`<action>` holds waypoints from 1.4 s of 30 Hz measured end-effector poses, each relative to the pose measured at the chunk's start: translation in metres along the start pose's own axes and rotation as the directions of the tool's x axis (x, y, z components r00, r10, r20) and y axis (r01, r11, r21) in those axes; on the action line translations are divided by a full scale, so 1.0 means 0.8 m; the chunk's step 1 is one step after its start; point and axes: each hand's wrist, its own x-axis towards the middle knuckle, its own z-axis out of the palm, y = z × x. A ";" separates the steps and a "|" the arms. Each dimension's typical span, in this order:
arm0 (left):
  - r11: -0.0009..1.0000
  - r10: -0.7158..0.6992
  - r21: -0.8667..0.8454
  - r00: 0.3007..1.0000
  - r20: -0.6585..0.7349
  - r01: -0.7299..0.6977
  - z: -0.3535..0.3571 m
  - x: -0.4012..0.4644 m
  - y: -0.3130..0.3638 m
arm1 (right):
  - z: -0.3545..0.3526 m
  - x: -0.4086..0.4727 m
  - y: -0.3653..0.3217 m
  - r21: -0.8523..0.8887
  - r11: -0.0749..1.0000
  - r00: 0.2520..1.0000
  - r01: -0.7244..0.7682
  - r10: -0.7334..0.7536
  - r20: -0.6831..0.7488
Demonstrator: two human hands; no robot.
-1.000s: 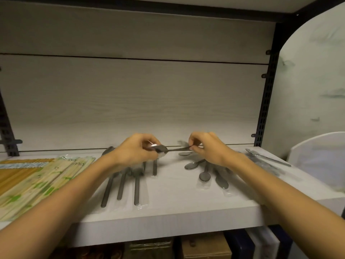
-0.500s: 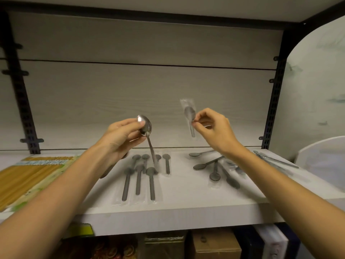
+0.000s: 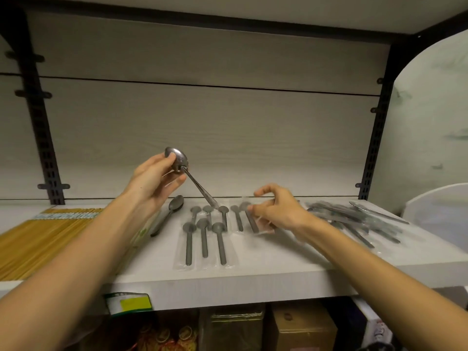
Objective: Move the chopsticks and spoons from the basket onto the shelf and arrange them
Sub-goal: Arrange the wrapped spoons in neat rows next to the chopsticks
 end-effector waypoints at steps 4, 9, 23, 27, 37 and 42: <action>0.999 0.023 0.043 1.000 -0.006 -0.023 -0.019 0.003 0.007 | 0.015 -0.009 0.024 -0.336 0.938 0.996 0.087 -0.071 0.058; 0.998 0.031 0.061 0.999 -0.025 -0.029 -0.041 0.007 0.017 | 0.012 -0.016 0.018 -0.589 0.781 0.978 0.207 -0.171 0.116; 0.943 -0.063 0.320 0.994 -0.089 0.089 -0.074 0.028 0.022 | 0.022 0.033 0.000 -0.601 0.760 0.965 0.249 -0.250 0.083; 0.889 -0.109 0.445 0.994 -0.022 0.107 -0.072 0.034 0.017 | 0.021 0.052 0.000 -0.616 0.744 0.960 0.257 -0.271 0.073; 0.760 -0.135 0.638 0.990 -0.027 0.121 -0.059 0.067 -0.002 | 0.008 0.081 0.012 -0.640 0.731 0.966 0.236 -0.249 0.071; 0.552 -0.056 0.828 0.995 -0.077 0.095 -0.066 0.092 -0.020 | 0.006 0.084 0.019 -0.595 0.767 0.965 0.242 -0.256 0.063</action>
